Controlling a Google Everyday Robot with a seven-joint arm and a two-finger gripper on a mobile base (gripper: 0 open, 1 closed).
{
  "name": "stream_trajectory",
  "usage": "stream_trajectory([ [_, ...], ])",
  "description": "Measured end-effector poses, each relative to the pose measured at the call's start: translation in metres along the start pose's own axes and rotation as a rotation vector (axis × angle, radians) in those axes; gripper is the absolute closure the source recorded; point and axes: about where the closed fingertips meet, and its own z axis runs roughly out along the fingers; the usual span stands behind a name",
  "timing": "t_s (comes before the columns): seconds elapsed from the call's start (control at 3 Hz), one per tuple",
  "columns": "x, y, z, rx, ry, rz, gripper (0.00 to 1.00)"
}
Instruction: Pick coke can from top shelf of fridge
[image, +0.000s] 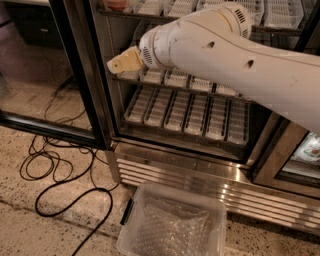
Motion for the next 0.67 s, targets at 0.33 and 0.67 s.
stream_trajectory([
  [0.33,-0.0276,-0.0174,0.0132,0.057,-0.107,0.06,0.0],
  [0.67,-0.0276,-0.0174,0.0133,0.057,-0.107,0.06,0.0],
])
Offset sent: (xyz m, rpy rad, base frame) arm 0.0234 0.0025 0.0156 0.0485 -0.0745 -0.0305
